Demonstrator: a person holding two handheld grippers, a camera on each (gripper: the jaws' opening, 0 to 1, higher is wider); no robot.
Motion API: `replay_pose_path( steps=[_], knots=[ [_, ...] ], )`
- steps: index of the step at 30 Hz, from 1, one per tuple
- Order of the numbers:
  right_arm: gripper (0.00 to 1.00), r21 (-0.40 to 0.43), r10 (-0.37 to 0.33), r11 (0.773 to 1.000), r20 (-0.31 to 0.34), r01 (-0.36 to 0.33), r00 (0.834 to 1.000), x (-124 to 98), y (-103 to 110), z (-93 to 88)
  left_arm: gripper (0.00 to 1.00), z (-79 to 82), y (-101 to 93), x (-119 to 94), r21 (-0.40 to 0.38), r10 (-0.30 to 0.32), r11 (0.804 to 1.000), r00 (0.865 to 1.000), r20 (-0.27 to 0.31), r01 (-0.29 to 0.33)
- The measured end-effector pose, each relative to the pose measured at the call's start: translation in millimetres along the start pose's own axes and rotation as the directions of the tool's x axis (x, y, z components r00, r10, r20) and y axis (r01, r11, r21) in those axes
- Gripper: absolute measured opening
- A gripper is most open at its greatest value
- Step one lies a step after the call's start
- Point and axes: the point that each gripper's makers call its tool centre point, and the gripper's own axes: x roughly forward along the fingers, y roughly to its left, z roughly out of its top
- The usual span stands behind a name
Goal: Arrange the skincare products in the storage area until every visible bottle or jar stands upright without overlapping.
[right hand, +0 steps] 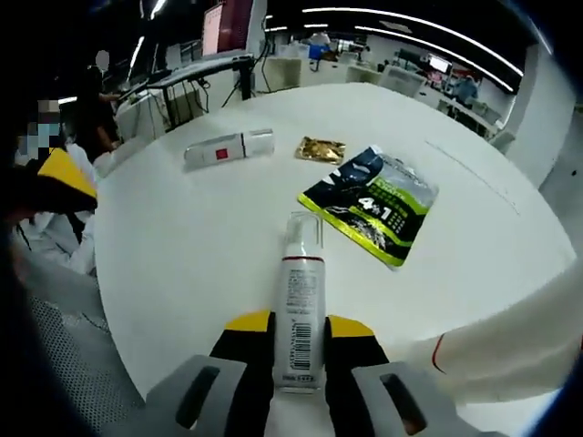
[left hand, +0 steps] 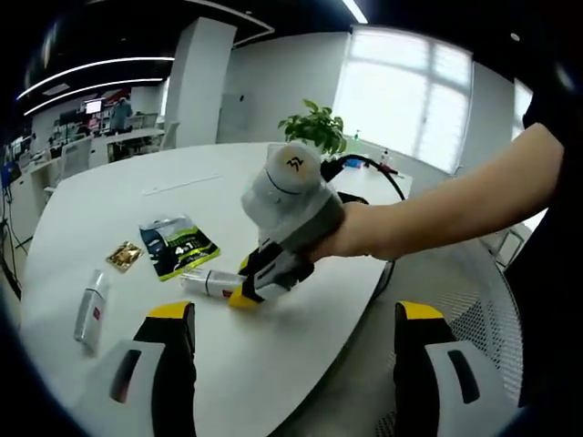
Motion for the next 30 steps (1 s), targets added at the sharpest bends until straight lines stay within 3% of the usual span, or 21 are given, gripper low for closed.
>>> replay_pose_path(
  steps=[2, 5, 8, 15, 17, 19, 20, 21, 23, 25, 26, 30],
  knots=[
    [0.11, 0.068, 0.029, 0.997, 0.013, -0.029, 1.000, -1.4, 0.8, -0.5, 0.83, -0.6, 0.3, 0.2, 0.001, 0.003, 1.000, 1.000, -0.004, -0.003],
    [0.11, 0.069, 0.048, 0.996, 0.022, -0.049, 0.999, -9.7, 5.3, -3.8, 0.83, 0.0, 1.2, 0.4, 0.000, 0.010, 1.000, 1.000, -0.003, -0.010],
    [0.11, 0.115, 0.083, 0.989, 0.084, -0.092, 0.993, -22.8, 11.5, 1.2, 0.83, -0.6, 4.2, 1.2, -0.004, 0.020, 1.000, 1.000, -0.006, -0.020],
    [0.11, 0.228, 0.161, 0.950, 0.230, -0.214, 0.960, -54.1, 21.9, 11.4, 0.85, 8.0, -2.0, 0.6, -0.029, -0.012, 0.999, 0.999, 0.036, 0.013],
    [0.11, 0.239, 0.168, 0.944, 0.241, -0.226, 0.956, -57.9, 19.2, 7.8, 0.85, 8.5, -1.6, 0.5, -0.034, -0.020, 0.999, 0.999, 0.040, 0.022],
    [0.11, 0.255, 0.194, 0.930, 0.271, -0.265, 0.943, -64.2, 19.9, 7.4, 0.84, 9.1, -0.1, -0.1, -0.052, -0.018, 0.998, 0.999, 0.045, 0.020],
    [0.11, 0.265, 0.222, 0.916, 0.293, -0.302, 0.930, -68.0, 23.4, 8.9, 0.84, 9.2, 1.5, -1.3, -0.065, -0.018, 0.998, 0.999, 0.048, 0.021],
    [0.11, 0.263, 0.261, 0.895, 0.347, -0.361, 0.901, -73.9, 27.5, 14.4, 0.84, 11.6, 3.2, -2.9, -0.101, -0.019, 0.995, 0.998, 0.067, 0.025],
    [0.11, 0.276, 0.286, 0.874, 0.374, -0.400, 0.882, -81.9, 29.5, 13.3, 0.84, 17.2, 4.7, -6.4, -0.152, -0.022, 0.988, 0.994, 0.106, 0.038],
    [0.11, 0.258, 0.300, 0.874, 0.380, -0.412, 0.875, -86.7, 30.5, 10.7, 0.84, 23.5, -1.1, -7.9, -0.192, -0.030, 0.980, 0.991, 0.129, 0.055],
    [0.11, 0.234, 0.331, 0.867, 0.390, -0.440, 0.859, -91.3, 34.4, 10.5, 0.82, 27.1, 0.7, -11.2, -0.188, -0.030, 0.981, 0.989, 0.145, 0.058],
    [0.11, 0.201, 0.377, 0.849, 0.419, -0.489, 0.826, -110.1, 46.6, 9.8, 0.79, 38.7, 2.4, -18.6, -0.189, -0.021, 0.980, 0.985, 0.172, 0.054]
  ],
)
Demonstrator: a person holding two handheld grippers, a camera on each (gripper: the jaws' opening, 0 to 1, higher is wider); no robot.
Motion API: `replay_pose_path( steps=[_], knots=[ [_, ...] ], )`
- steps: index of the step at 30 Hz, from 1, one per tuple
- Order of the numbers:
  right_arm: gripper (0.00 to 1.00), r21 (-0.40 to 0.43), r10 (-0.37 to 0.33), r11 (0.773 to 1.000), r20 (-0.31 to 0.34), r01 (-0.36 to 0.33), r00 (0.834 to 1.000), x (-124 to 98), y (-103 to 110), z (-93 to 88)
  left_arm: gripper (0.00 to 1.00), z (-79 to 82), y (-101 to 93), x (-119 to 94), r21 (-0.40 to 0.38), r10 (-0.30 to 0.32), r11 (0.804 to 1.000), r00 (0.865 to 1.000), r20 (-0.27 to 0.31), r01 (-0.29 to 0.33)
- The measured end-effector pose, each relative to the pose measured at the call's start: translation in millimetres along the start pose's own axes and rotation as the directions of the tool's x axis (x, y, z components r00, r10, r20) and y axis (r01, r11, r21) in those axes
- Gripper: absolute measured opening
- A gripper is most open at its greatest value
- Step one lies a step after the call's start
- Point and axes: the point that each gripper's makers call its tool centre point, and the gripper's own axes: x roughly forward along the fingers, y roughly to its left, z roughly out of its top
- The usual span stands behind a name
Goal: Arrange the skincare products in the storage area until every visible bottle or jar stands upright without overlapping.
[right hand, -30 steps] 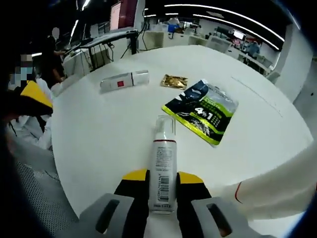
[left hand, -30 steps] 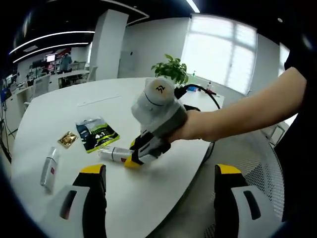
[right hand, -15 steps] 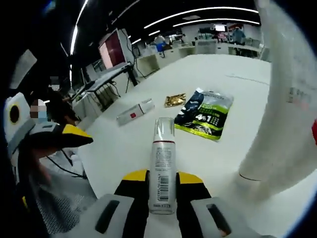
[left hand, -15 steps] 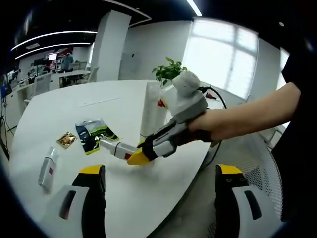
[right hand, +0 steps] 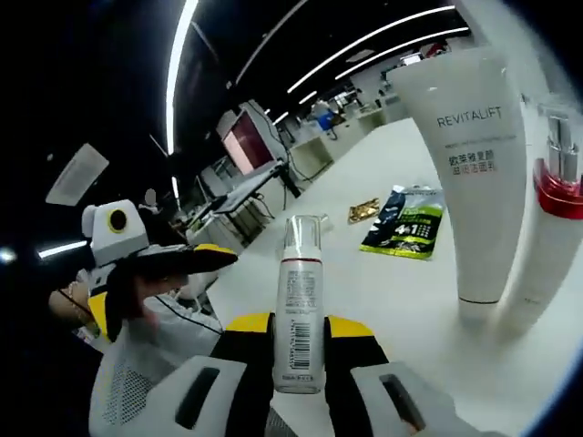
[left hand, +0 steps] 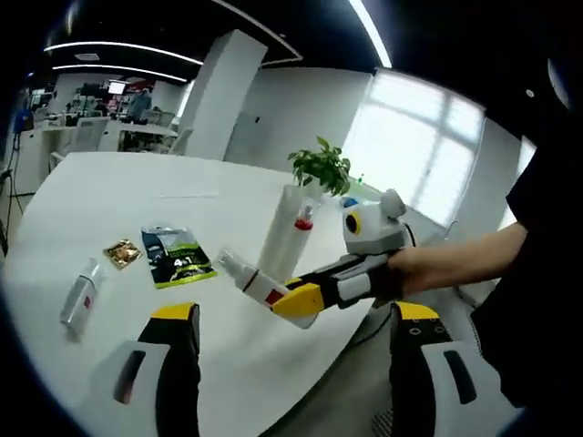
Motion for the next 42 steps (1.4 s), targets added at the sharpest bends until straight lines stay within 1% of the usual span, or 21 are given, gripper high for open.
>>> replay_pose_path(
  steps=[3, 8, 11, 15, 18, 19, 20, 22, 23, 25, 26, 28, 30, 31, 33, 34, 35, 38, 39, 41, 42],
  knots=[
    [0.11, 0.006, 0.039, 0.999, 0.016, -0.039, 0.999, -3.5, 2.8, 1.7, 0.78, 10.2, -1.8, -1.0, -0.022, 0.002, 1.000, 0.999, 0.036, -0.001],
    [0.11, 0.008, 0.100, 0.995, 0.047, -0.101, 0.994, -13.9, 8.5, 5.7, 0.75, 15.7, 0.8, -1.6, -0.029, 0.013, 1.000, 0.998, 0.054, -0.011],
    [0.11, 0.008, 0.185, 0.982, 0.096, -0.187, 0.978, -22.1, 20.1, 13.8, 0.75, 19.1, 1.7, -2.4, -0.034, 0.016, 0.999, 0.998, 0.063, -0.014],
    [0.11, -0.008, 0.264, 0.964, 0.125, -0.265, 0.956, -33.4, 35.5, 19.9, 0.71, 27.5, -4.3, -1.5, -0.052, 0.001, 0.999, 0.996, 0.094, 0.004],
    [0.11, -0.024, 0.303, 0.953, 0.123, -0.303, 0.945, -40.8, 44.5, 20.6, 0.64, 30.2, -12.8, 1.7, -0.045, -0.021, 0.999, 0.996, 0.089, 0.026],
    [0.11, -0.023, 0.317, 0.948, 0.125, -0.316, 0.940, -43.2, 46.2, 21.3, 0.62, 29.9, -16.3, 3.6, -0.037, -0.033, 0.999, 0.997, 0.076, 0.036],
    [0.11, -0.028, 0.344, 0.939, 0.131, -0.343, 0.930, -47.1, 51.0, 22.5, 0.61, 30.1, -18.2, 4.9, -0.034, -0.037, 0.999, 0.997, 0.069, 0.039],
    [0.11, -0.032, 0.359, 0.933, 0.138, -0.358, 0.923, -51.5, 52.8, 24.4, 0.60, 33.6, -22.0, 7.4, -0.030, -0.048, 0.998, 0.996, 0.070, 0.050],
    [0.11, -0.036, 0.373, 0.928, 0.138, -0.371, 0.918, -54.7, 55.1, 25.3, 0.57, 36.5, -24.6, 8.6, -0.028, -0.058, 0.998, 0.996, 0.075, 0.060],
    [0.12, -0.066, 0.375, 0.927, 0.134, -0.370, 0.917, -58.2, 56.1, 25.8, 0.49, 39.8, -29.6, 10.1, -0.018, -0.076, 0.997, 0.994, 0.076, 0.078],
    [0.12, -0.078, 0.401, 0.916, 0.121, -0.394, 0.908, -62.2, 59.5, 24.7, 0.44, 41.2, -33.7, 11.0, -0.006, -0.093, 0.996, 0.993, 0.071, 0.094],
    [0.12, -0.090, 0.402, 0.915, 0.121, -0.393, 0.908, -67.0, 60.5, 25.3, 0.40, 43.7, -39.9, 12.8, 0.005, -0.115, 0.993, 0.991, 0.064, 0.115],
    [0.12, -0.098, 0.432, 0.901, 0.118, -0.422, 0.894, -73.3, 63.4, 25.2, 0.39, 46.4, -44.2, 14.2, 0.015, -0.129, 0.992, 0.990, 0.065, 0.128],
    [0.12, -0.098, 0.436, 0.899, 0.120, -0.426, 0.892, -75.4, 64.0, 25.0, 0.39, 48.1, -47.0, 15.4, 0.018, -0.139, 0.990, 0.988, 0.063, 0.138],
    [0.12, -0.101, 0.465, 0.884, 0.121, -0.456, 0.877, -80.6, 68.7, 24.8, 0.39, 51.1, -51.5, 17.6, 0.027, -0.156, 0.988, 0.986, 0.063, 0.155],
    [0.12, -0.105, 0.483, 0.875, 0.123, -0.472, 0.867, -83.8, 71.8, 24.4, 0.39, 52.4, -53.3, 18.6, 0.030, -0.164, 0.986, 0.984, 0.065, 0.162],
    [0.12, -0.102, 0.515, 0.857, 0.119, -0.506, 0.849, -87.9, 77.3, 22.5, 0.38, 53.4, -55.5, 19.7, 0.033, -0.174, 0.985, 0.983, 0.065, 0.172],
    [0.12, -0.093, 0.543, 0.839, 0.122, -0.535, 0.831, -92.0, 82.0, 20.6, 0.35, 56.1, -66.5, 24.5, 0.041, -0.215, 0.976, 0.975, 0.054, 0.213],
    [0.12, -0.089, 0.546, 0.838, 0.130, -0.539, 0.827, -92.5, 82.5, 21.0, 0.34, 56.6, -71.0, 25.3, 0.043, -0.230, 0.973, 0.972, 0.050, 0.228],
    [0.12, -0.074, 0.562, 0.827, 0.152, -0.557, 0.813, -94.4, 85.5, 23.0, 0.32, 57.9, -80.0, 27.0, 0.052, -0.256, 0.966, 0.966, 0.042, 0.254],
    [0.12, -0.074, 0.563, 0.826, 0.163, -0.559, 0.811, -94.5, 85.9, 24.4, 0.30, 58.7, -83.4, 27.6, 0.053, -0.265, 0.963, 0.963, 0.043, 0.263]
  ],
)
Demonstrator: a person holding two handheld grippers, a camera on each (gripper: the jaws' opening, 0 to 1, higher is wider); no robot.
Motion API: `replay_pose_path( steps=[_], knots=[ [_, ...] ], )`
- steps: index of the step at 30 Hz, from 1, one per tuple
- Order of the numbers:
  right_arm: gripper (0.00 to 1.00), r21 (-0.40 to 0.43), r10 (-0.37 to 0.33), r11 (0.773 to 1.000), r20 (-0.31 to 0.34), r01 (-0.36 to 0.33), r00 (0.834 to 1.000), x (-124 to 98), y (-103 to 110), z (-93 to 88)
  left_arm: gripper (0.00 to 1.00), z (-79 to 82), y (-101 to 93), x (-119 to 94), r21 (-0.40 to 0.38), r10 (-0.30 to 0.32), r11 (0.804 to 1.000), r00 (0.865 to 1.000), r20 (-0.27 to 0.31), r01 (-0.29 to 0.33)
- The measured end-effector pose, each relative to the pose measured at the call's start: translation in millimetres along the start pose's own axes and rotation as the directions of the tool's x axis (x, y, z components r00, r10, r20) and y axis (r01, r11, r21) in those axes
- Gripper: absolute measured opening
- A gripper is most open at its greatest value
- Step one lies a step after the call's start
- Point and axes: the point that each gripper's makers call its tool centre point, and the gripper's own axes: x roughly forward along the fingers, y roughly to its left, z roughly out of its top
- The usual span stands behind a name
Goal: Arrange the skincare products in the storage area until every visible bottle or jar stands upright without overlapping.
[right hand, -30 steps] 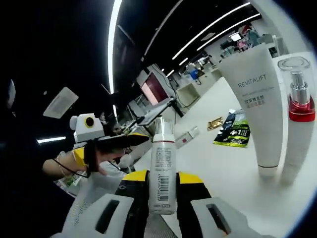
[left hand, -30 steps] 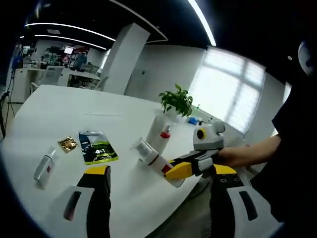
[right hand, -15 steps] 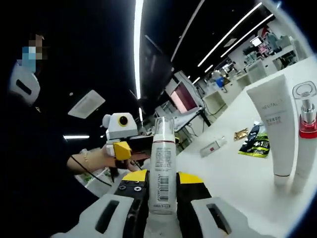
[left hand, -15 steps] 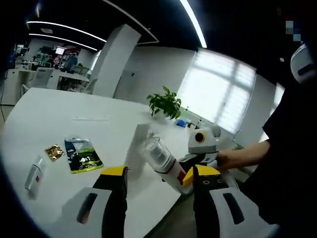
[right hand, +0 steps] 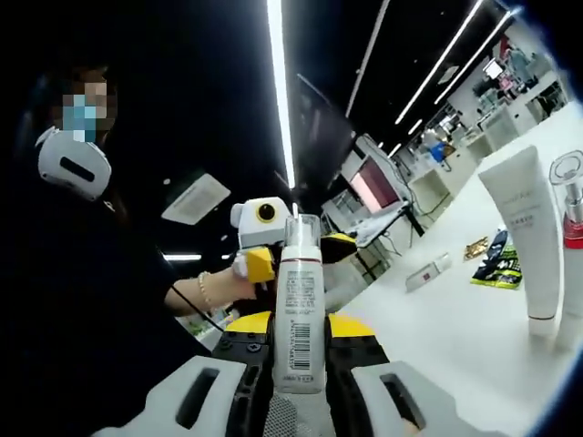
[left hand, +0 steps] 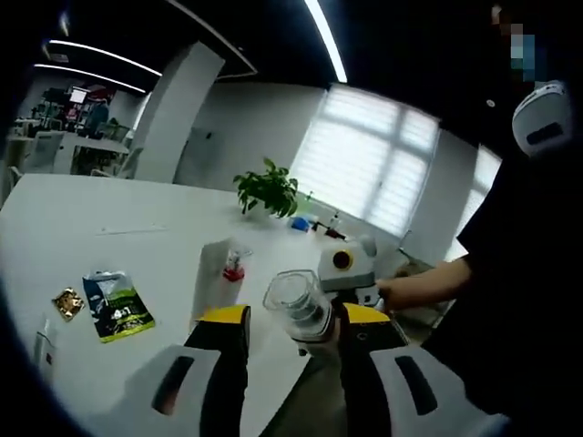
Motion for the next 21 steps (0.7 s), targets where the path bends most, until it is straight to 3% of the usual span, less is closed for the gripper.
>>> replay_pose_path(
  steps=[3, 6, 7, 13, 20, 21],
  knots=[
    [0.12, 0.007, 0.004, 1.000, 0.024, -0.004, 1.000, 0.9, 0.4, 2.7, 0.22, 4.7, -6.8, 3.7, 0.012, -0.012, 1.000, 1.000, 0.010, 0.012],
    [0.12, 0.012, -0.009, 1.000, 0.038, 0.008, 0.999, 1.1, -1.8, 4.7, 0.22, 7.2, -5.6, 5.8, 0.022, 0.009, 1.000, 1.000, 0.009, -0.009],
    [0.12, 0.011, -0.012, 1.000, 0.038, 0.012, 0.999, 0.3, -3.2, 5.1, 0.22, 8.7, -3.8, 6.3, 0.062, 0.018, 0.998, 1.000, 0.016, -0.019],
    [0.13, -0.045, -0.038, 0.998, 0.019, 0.039, 0.999, 1.0, -6.1, 7.4, 0.21, 9.0, -6.2, 5.1, 0.063, 0.044, 0.997, 0.999, 0.009, -0.045],
    [0.17, -0.138, -0.172, 0.977, -0.079, 0.161, 0.982, 0.8, -29.2, -5.3, 0.17, -0.9, -3.3, 8.2, 0.095, 0.077, 0.993, 0.995, -0.064, -0.071],
    [0.17, -0.137, -0.182, 0.976, -0.096, 0.168, 0.979, 1.4, -29.5, -6.5, 0.17, -2.1, -1.0, 8.5, 0.144, 0.095, 0.986, 0.993, -0.077, -0.083]
  ],
)
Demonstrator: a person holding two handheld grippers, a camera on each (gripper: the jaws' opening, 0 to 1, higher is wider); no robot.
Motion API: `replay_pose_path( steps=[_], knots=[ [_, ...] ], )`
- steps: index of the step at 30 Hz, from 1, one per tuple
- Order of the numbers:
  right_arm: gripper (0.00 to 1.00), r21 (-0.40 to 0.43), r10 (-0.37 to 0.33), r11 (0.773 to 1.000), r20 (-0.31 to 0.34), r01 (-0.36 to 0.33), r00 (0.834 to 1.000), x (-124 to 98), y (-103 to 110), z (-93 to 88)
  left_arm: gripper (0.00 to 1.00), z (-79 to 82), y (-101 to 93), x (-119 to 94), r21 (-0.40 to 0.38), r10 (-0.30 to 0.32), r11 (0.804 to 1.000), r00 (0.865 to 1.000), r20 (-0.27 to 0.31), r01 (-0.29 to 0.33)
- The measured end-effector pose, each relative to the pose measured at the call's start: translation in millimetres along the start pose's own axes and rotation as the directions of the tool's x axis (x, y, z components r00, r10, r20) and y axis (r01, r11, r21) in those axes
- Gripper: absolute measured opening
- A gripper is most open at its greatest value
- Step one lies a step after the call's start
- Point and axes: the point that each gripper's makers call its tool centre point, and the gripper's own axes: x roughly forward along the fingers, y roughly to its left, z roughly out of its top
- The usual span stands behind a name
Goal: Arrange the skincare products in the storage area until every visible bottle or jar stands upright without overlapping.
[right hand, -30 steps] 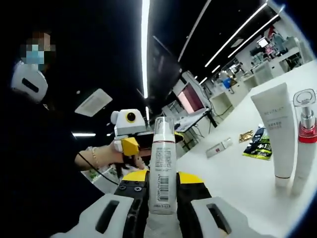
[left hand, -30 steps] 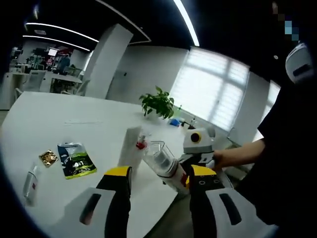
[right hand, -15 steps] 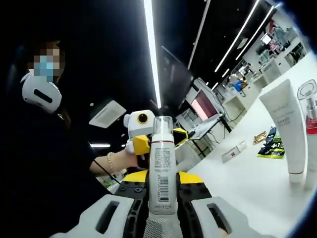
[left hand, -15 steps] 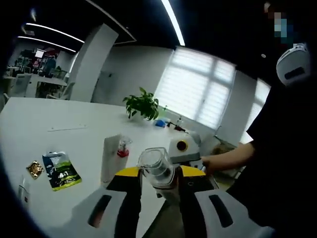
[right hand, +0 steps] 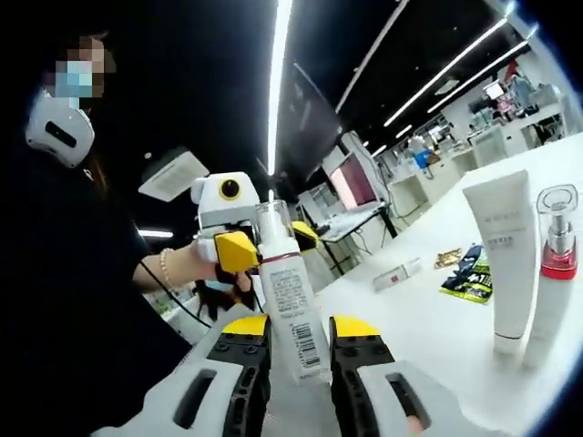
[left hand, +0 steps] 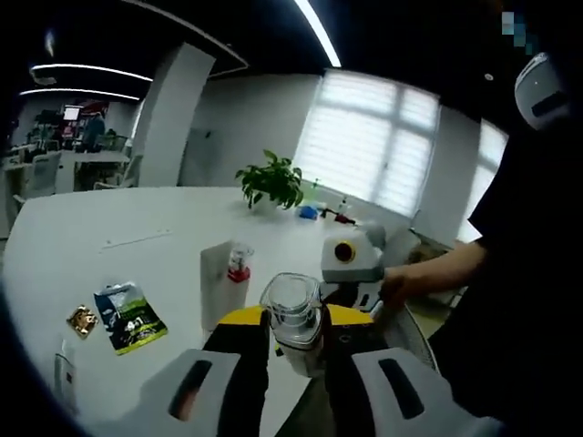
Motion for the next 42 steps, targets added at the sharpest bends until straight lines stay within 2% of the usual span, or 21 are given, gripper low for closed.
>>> replay_pose_path(
  steps=[2, 8, 10, 11, 12, 13, 17, 20, 26, 30, 35, 42],
  knots=[
    [0.17, -0.052, -0.023, 0.998, -0.046, 0.020, 0.999, 0.0, -2.8, -3.8, 0.17, -2.4, -3.3, 2.3, 0.003, -0.005, 1.000, 1.000, -0.026, 0.006],
    [0.16, -0.171, -0.099, 0.982, -0.143, 0.074, 0.985, -0.7, -10.6, -12.4, 0.16, -12.1, -6.2, 8.1, 0.096, 0.012, 0.995, 0.993, -0.121, -0.001],
    [0.15, -0.229, -0.156, 0.967, -0.177, 0.113, 0.972, -1.2, -15.2, -15.8, 0.16, -18.7, -1.2, 8.8, 0.127, 0.029, 0.992, 0.987, -0.161, -0.008],
    [0.15, -0.277, -0.192, 0.951, -0.198, 0.133, 0.961, -1.5, -17.5, -17.7, 0.16, -21.1, -2.2, 8.9, 0.144, 0.035, 0.990, 0.984, -0.176, -0.010],
    [0.15, -0.311, -0.206, 0.941, -0.212, 0.134, 0.955, -1.6, -17.5, -19.1, 0.16, -23.1, -3.5, 9.4, 0.156, 0.038, 0.988, 0.981, -0.189, -0.008],
    [0.15, -0.367, -0.230, 0.920, -0.221, 0.138, 0.948, -0.8, -17.3, -19.4, 0.16, -24.4, -6.1, 12.3, 0.158, 0.038, 0.987, 0.979, -0.200, -0.006],
    [0.14, -0.446, -0.255, 0.887, -0.262, 0.117, 0.931, 0.9, -12.7, -24.3, 0.16, -28.6, -11.8, 18.4, 0.182, 0.023, 0.983, 0.972, -0.232, 0.020],
    [0.15, -0.468, -0.277, 0.875, -0.280, 0.121, 0.919, 1.1, -12.0, -27.1, 0.16, -31.6, -6.0, 17.7, 0.190, 0.015, 0.981, 0.968, -0.251, 0.034],
    [0.14, -0.483, -0.294, 0.867, -0.297, 0.123, 0.908, -3.7, -14.0, -28.9, 0.16, -43.3, -2.2, 21.2, 0.214, 0.012, 0.975, 0.952, -0.305, 0.056],
    [0.14, -0.504, -0.309, 0.856, -0.316, 0.117, 0.897, -7.4, -16.2, -33.4, 0.16, -46.3, -8.5, 26.3, 0.227, -0.001, 0.971, 0.945, -0.327, 0.080],
    [0.11, -0.501, -0.318, 0.857, -0.329, 0.121, 0.889, -12.1, -20.5, -37.1, 0.16, -53.2, -9.1, 30.1, 0.253, -0.013, 0.961, 0.938, -0.347, 0.107],
    [0.10, -0.493, -0.305, 0.864, -0.345, 0.105, 0.887, -15.6, -22.1, -40.7, 0.16, -55.4, -11.2, 32.6, 0.239, -0.027, 0.964, 0.937, -0.349, 0.117]
  ],
)
